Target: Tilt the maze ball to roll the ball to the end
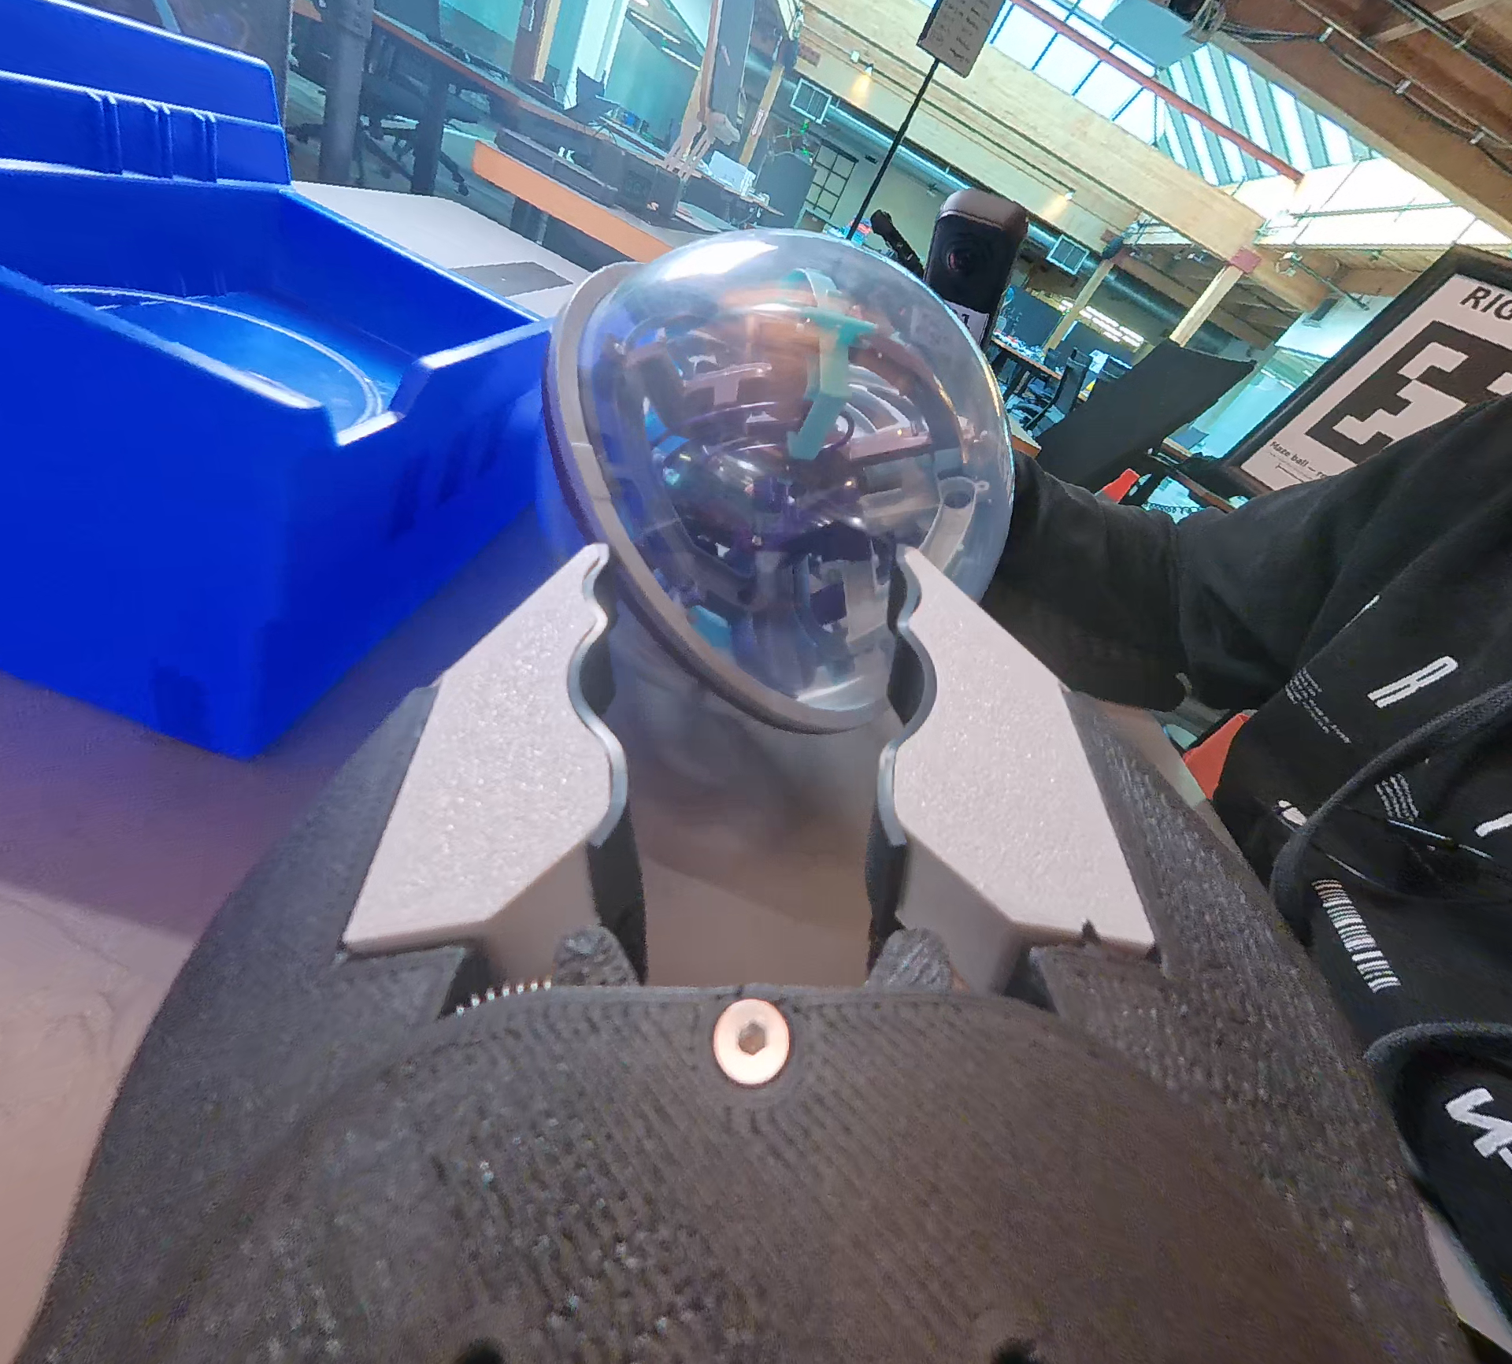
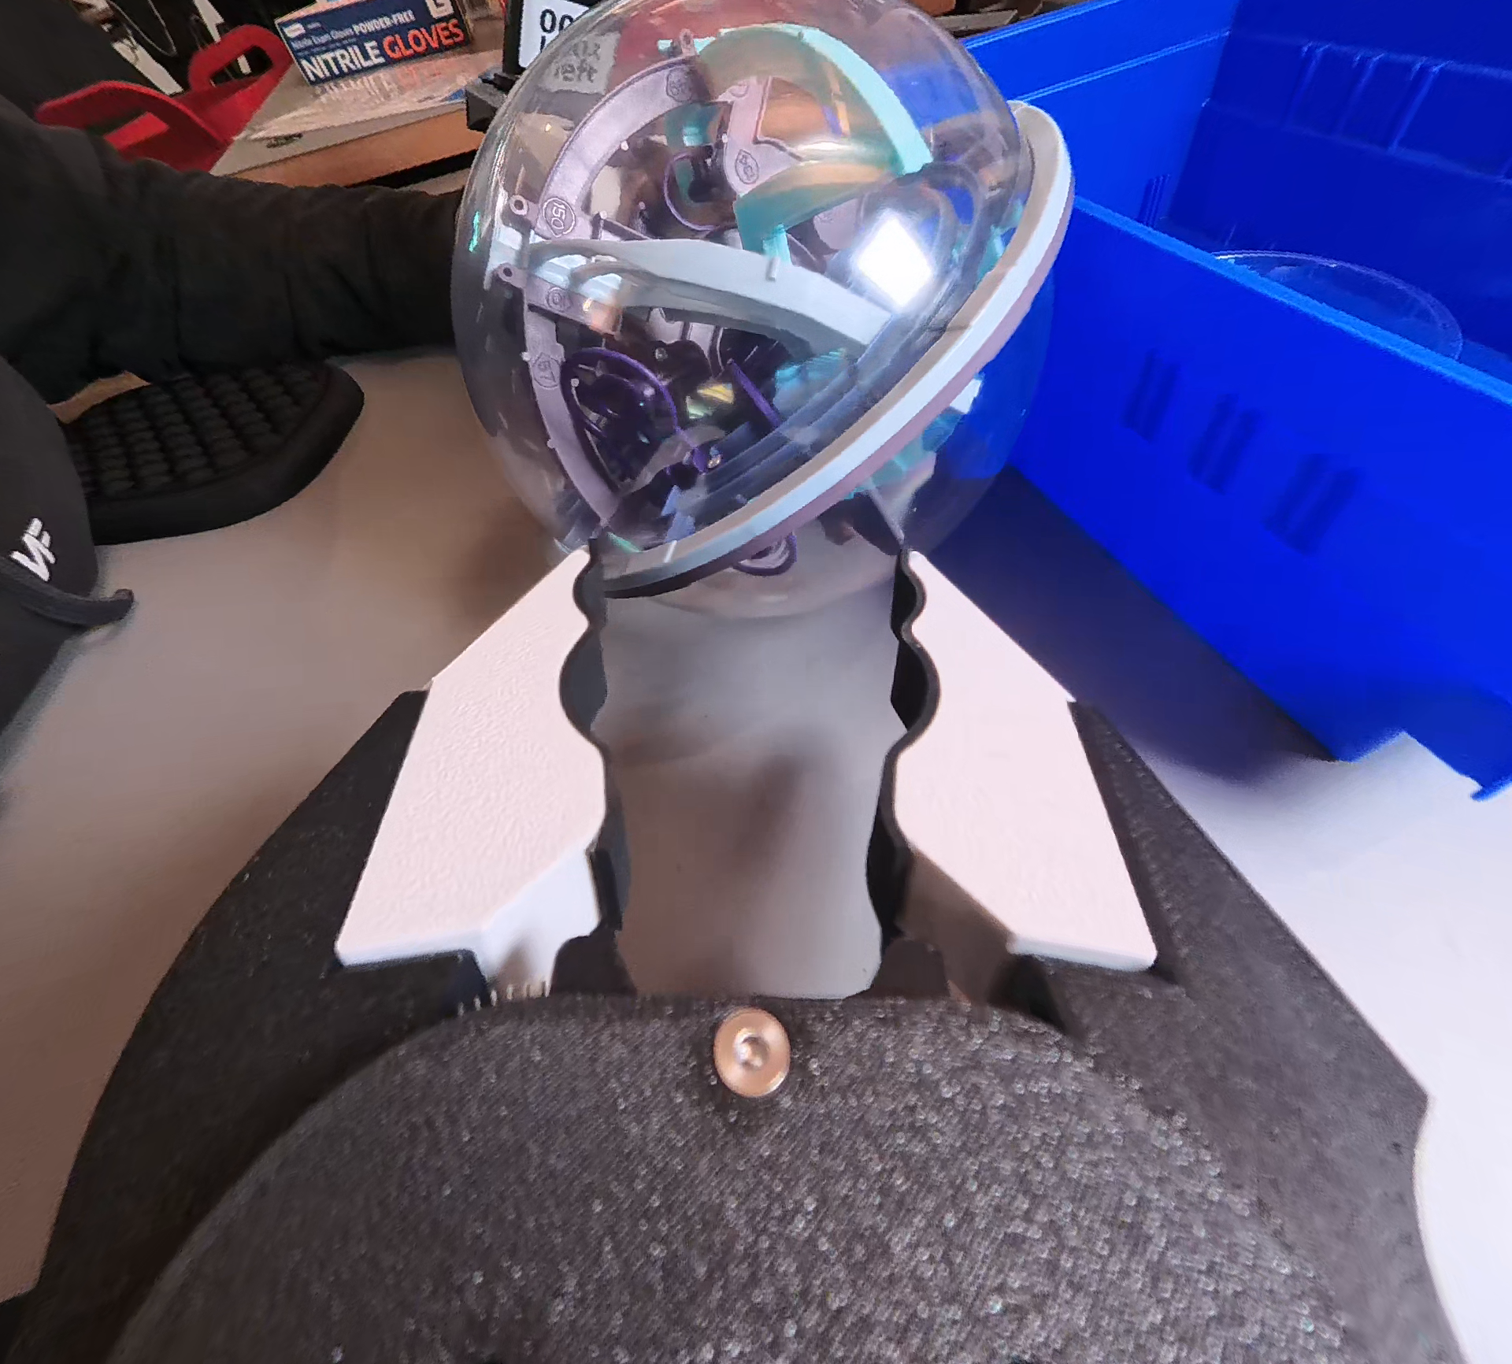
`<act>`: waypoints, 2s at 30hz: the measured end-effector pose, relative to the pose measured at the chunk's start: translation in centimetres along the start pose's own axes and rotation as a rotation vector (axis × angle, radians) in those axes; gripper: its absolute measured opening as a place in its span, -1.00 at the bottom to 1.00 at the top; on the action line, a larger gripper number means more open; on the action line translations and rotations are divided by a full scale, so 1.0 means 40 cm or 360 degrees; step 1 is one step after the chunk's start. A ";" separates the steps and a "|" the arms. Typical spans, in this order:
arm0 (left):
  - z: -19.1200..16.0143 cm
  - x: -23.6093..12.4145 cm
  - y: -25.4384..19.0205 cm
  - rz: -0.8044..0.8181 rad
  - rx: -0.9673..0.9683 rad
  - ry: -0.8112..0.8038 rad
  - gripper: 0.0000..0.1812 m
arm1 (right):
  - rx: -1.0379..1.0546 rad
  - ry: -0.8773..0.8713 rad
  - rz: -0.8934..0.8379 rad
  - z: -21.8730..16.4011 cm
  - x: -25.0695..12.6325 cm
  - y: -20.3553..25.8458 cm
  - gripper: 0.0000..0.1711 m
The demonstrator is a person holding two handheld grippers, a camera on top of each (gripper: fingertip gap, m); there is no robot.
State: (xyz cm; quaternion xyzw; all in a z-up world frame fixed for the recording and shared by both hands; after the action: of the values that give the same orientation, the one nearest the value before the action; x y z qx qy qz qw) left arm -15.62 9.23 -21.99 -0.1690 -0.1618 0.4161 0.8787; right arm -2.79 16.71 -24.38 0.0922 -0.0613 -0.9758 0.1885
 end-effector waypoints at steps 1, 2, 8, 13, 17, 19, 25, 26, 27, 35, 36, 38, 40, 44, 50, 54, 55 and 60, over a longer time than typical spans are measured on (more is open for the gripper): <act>-0.001 -0.003 0.002 0.0002 -0.0005 0.0012 -0.33 | 0.0006 -0.0002 -0.0002 0.000 -0.003 -0.002 -0.25; -0.001 -0.008 0.004 -0.0002 -0.0012 0.0023 -0.38 | 0.0011 -0.0006 -0.0005 0.001 -0.006 -0.005 -0.32; -0.002 -0.024 0.009 -0.0053 -0.0090 0.0062 -0.63 | 0.0060 -0.0038 0.0028 0.004 -0.019 -0.007 -0.59; -0.003 -0.033 -0.004 -0.0146 -0.0120 0.0082 -0.94 | 0.0178 -0.0110 0.0058 0.021 -0.024 -0.010 -0.82; -0.010 -0.034 -0.014 -0.0180 -0.0100 0.0125 -0.97 | 0.0280 -0.0159 0.0073 0.029 -0.025 -0.016 -0.87; 0.000 -0.036 -0.002 -0.0149 -0.0112 0.0085 -0.89 | 0.0319 -0.0181 0.0072 0.032 -0.024 -0.020 -0.88; 0.028 -0.038 0.037 -0.0020 -0.0141 -0.0020 -0.66 | 0.0430 -0.0219 0.0076 0.040 -0.020 -0.029 -0.90; 0.030 -0.035 0.037 -0.0015 -0.0133 -0.0028 -0.65 | 0.0452 -0.0222 0.0076 0.042 -0.019 -0.032 -0.91; 0.031 -0.031 0.035 -0.0018 -0.0129 -0.0028 -0.66 | 0.0473 -0.0226 0.0074 0.043 -0.017 -0.034 -0.91; 0.016 -0.024 0.051 0.0059 -0.0225 0.0006 -0.92 | 0.0546 -0.0339 -0.0054 0.080 -0.009 -0.080 -0.92; 0.017 -0.024 0.049 0.0053 -0.0255 0.0000 -0.92 | 0.0553 -0.0357 -0.0099 0.083 -0.006 -0.093 -0.92; 0.016 -0.021 0.039 0.0015 -0.0315 -0.0002 -0.92 | 0.0587 -0.0396 -0.0179 0.086 0.001 -0.121 -0.93; 0.010 -0.016 0.032 0.0016 -0.0349 0.0015 -0.92 | 0.0636 -0.0469 -0.0226 0.099 0.005 -0.140 -0.93; -0.010 -0.013 0.039 0.0122 -0.0397 0.0052 -0.93 | 0.0638 -0.0549 -0.0266 0.127 -0.014 -0.148 -0.83; -0.018 -0.022 0.049 0.0236 -0.0429 0.0043 -0.96 | 0.0551 -0.0215 -0.0072 0.070 -0.050 -0.062 -0.53; -0.023 -0.021 0.045 0.0243 -0.0444 0.0048 -1.00 | 0.0490 -0.0132 0.0100 0.066 -0.055 -0.005 -0.55; -0.025 -0.019 0.040 0.0229 -0.0438 0.0055 -1.00 | 0.0505 -0.0106 0.0124 0.059 -0.052 0.001 -0.56; -0.015 -0.012 0.009 0.0089 -0.0408 0.0031 -1.00 | 0.0506 -0.0057 0.0206 0.054 -0.052 0.028 -0.54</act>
State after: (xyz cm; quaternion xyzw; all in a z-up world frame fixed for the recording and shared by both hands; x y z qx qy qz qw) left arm -15.87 8.97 -22.75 -0.2884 -0.2004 0.4146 0.8395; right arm -0.93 16.65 -21.77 0.0992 -0.2240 -0.9411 0.2329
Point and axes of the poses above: each gripper's, where its closed fingertips meet, x out along the fingers, z out of its top, y = z × x across the jaws, the point moved 1 cm from there along -x, back along the fingers, and after that the axes turned 9 degrees about -y, right-handed, at the moved point
